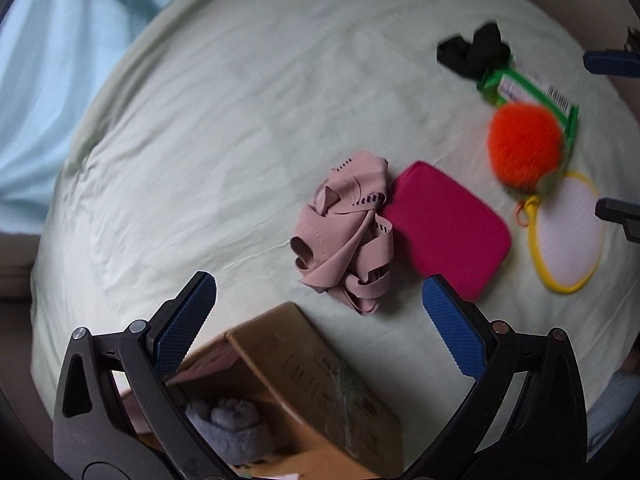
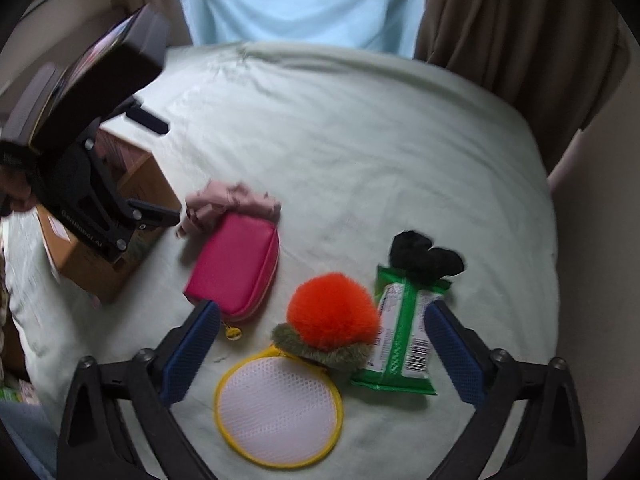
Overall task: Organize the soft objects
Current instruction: 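Grasp the pink cloth with the left tool while the right tool grasps the orange pompom, then carry the pink cloth and orange pompom into the box and release both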
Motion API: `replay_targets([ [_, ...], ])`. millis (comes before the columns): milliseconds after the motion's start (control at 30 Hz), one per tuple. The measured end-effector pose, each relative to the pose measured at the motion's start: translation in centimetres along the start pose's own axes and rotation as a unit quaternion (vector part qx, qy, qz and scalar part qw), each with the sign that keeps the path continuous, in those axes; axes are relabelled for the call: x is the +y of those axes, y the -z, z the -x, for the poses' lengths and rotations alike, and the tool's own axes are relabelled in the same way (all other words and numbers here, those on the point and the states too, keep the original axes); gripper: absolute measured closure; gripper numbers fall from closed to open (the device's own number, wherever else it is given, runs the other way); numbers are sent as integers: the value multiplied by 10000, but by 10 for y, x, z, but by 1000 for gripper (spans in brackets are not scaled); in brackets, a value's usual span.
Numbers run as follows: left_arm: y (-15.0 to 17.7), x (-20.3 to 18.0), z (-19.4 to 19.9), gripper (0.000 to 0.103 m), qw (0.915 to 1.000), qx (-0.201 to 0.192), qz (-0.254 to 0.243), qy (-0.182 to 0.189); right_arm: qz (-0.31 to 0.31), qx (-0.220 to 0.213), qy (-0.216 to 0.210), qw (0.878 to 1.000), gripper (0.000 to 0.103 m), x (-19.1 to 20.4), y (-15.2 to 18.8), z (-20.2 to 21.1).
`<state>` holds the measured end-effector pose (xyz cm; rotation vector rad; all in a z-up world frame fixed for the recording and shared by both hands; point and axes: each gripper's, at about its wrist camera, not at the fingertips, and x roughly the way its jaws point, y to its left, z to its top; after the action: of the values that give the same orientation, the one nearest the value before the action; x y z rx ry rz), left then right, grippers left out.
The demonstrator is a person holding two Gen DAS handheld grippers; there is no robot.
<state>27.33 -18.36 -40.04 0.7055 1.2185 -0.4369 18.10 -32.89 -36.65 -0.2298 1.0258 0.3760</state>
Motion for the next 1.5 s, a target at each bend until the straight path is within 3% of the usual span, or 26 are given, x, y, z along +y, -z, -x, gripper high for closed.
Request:
replay_targets([
  [167, -11, -9, -36, 12, 9983, 310, -496, -47, -8, 279, -32, 9996, 12, 2, 7, -35],
  [400, -24, -13, -66, 14, 9949, 493, -882, -57, -103, 550, 55, 9984, 23, -4, 5, -67],
  [467, -26, -12, -70, 24, 9943, 513, -933, -3, -144, 627, 47, 9979, 32, -5, 3, -74],
  [633, -31, -13, -85, 61, 9912, 680, -1116, 228, -236, 797, 17, 9965, 53, -7, 1, -92],
  [733, -33, -17, -91, 75, 9890, 725, -1248, 321, -356, 819, 38, 9960, 62, -9, 0, -95],
  [1133, -32, -5, -73, 81, 9928, 485, -1032, 365, -792, 710, 30, 9943, 69, -22, -11, -87],
  [1500, -29, 4, -5, 81, 9981, 93, -565, 223, -1025, 267, 159, 9942, 69, -16, -21, -14],
])
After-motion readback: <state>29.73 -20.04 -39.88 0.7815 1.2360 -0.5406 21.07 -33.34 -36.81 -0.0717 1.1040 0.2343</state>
